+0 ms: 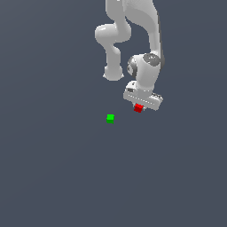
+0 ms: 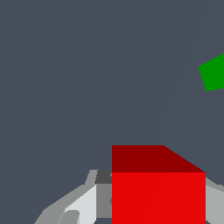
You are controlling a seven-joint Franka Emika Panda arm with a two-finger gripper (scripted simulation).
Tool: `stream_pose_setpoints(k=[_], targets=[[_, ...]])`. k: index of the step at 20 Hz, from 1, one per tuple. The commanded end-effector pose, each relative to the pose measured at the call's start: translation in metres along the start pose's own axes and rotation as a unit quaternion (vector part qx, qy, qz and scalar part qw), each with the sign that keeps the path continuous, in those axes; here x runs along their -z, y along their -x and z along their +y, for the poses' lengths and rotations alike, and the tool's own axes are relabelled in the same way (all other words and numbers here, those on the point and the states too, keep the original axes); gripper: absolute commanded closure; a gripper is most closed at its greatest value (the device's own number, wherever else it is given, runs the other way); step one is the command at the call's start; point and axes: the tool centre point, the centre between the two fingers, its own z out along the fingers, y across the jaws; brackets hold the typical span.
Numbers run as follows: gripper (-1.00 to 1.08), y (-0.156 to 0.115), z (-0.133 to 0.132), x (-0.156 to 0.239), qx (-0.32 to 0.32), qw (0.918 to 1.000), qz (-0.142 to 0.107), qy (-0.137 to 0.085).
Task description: Stack the red cube on top of the green cube.
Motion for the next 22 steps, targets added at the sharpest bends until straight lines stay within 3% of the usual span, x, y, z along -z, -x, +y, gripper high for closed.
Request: stream_pose_setpoints(k=[1, 12, 22], targets=[[1.08, -0.013, 0.019, -0.005, 0.000, 1.0000, 0.000, 0.000], [1.08, -0.074, 0.103, -0.031, 0.000, 1.0000, 0.000, 0.000], [1.08, -0.099, 0.134, -0.041, 0.000, 1.0000, 0.000, 0.000]])
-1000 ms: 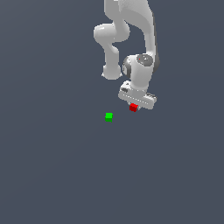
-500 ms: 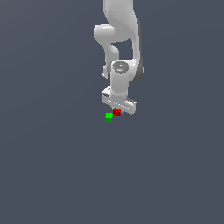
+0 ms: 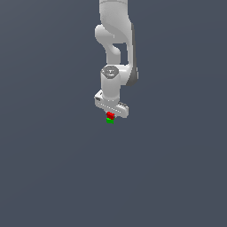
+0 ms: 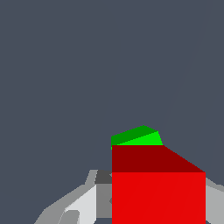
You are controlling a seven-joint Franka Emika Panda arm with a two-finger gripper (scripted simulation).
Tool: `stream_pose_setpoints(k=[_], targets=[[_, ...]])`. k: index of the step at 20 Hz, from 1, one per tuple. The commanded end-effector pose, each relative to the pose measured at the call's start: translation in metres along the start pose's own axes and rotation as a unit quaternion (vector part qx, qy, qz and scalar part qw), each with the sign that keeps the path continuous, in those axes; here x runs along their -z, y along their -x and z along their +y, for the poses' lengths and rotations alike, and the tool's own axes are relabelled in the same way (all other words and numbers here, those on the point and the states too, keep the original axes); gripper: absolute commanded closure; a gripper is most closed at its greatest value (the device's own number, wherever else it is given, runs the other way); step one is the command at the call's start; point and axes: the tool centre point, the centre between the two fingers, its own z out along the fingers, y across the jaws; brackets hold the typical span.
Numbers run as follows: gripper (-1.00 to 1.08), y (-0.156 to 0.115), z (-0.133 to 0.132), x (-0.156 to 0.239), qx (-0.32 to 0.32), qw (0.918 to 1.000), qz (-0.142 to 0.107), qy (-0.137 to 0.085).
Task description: Stack the red cube on top of the green cube.
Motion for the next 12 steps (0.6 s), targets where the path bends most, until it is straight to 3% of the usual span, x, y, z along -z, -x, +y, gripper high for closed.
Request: stream_pose_setpoints(k=[1, 2, 3, 12], targets=[[1.08, -0.0028, 0.0027, -0.0008, 0.001, 1.0000, 0.000, 0.000], [1.08, -0.0030, 0.0029, -0.0009, 0.001, 1.0000, 0.000, 0.000], [-0.92, -0.0030, 0.0029, -0.0009, 0.001, 1.0000, 0.000, 0.000], [-0.92, -0.0030, 0.0029, -0.0009, 0.001, 1.0000, 0.000, 0.000]])
